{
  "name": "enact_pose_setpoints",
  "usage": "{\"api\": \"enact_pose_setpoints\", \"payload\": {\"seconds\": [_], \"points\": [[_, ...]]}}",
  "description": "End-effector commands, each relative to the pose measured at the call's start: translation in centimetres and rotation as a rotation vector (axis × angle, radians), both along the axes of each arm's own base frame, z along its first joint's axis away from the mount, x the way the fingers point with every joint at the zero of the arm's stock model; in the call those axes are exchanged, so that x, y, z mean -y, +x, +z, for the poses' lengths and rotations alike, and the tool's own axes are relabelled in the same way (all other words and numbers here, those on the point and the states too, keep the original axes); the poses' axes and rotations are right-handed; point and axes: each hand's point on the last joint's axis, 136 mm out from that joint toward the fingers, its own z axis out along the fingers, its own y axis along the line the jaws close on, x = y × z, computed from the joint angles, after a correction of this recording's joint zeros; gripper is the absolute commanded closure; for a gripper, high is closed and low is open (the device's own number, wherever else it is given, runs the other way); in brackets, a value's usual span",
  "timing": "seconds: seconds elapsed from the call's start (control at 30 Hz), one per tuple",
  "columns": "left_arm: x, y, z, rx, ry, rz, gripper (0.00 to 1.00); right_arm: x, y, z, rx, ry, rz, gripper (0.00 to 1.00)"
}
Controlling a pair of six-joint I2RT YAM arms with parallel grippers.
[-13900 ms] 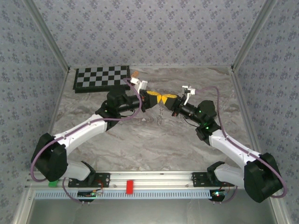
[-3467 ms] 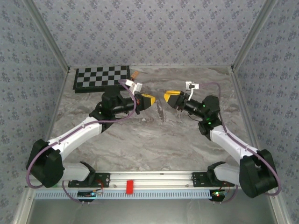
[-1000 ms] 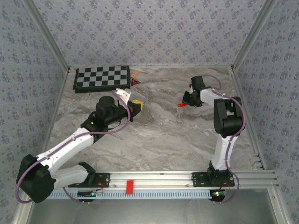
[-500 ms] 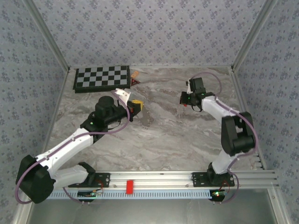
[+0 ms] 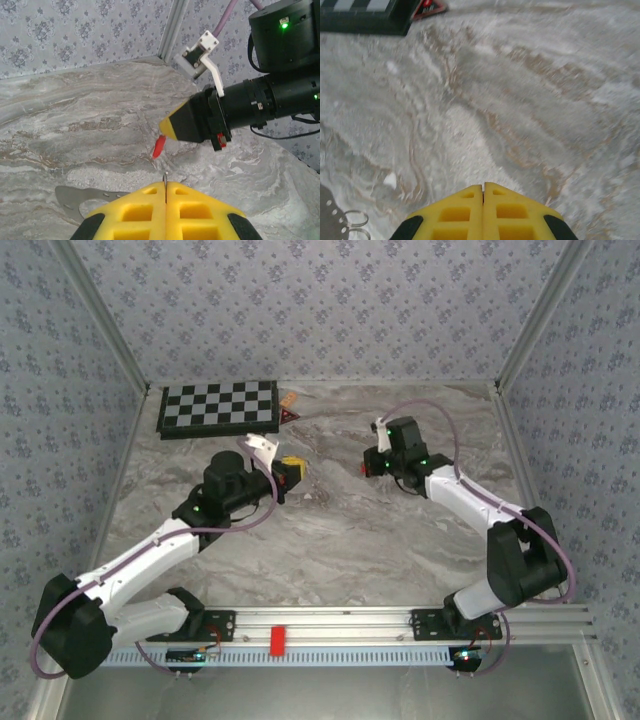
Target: Put the keys on the keyring
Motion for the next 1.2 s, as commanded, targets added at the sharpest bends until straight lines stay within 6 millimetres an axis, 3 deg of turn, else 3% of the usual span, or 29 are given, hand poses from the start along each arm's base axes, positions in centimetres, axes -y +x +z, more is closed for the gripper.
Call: {"api": "enact_pose_setpoints", "payload": {"seconds": [0.0, 0.47, 0.9, 0.97, 1.03, 1.17], "points": [[-0.5, -0.1, 3.0, 0.089, -0.068, 0.031, 1.00, 0.1, -1.6, -1.6, -0.046, -0.056, 0.016, 1.00], [-0.1, -1.1, 2.7, 0.119, -0.038, 0.035, 1.00, -1.4, -7.2, -6.6, -0.163, -0.107, 0.083, 1.00], [-0.2, -1.1, 1.8, 0.109, -0.020, 0.043, 1.00, 0.2, -11.5, -10.3, -0.262, -0.126, 0.056, 1.00], [-0.2, -1.2, 1.6, 0.107, -0.017, 0.042, 1.00, 0.4, -11.9, -10.6, -0.273, -0.127, 0.053, 0.96], [-0.2, -1.2, 1.7, 0.108, -0.019, 0.043, 1.00, 0.6, -12.1, -11.0, -0.289, -0.137, 0.045, 0.84], [-0.1, -1.3, 1.8, 0.110, -0.019, 0.038, 1.00, 0.8, -12.2, -10.3, -0.302, -0.149, 0.039, 0.79]]}}
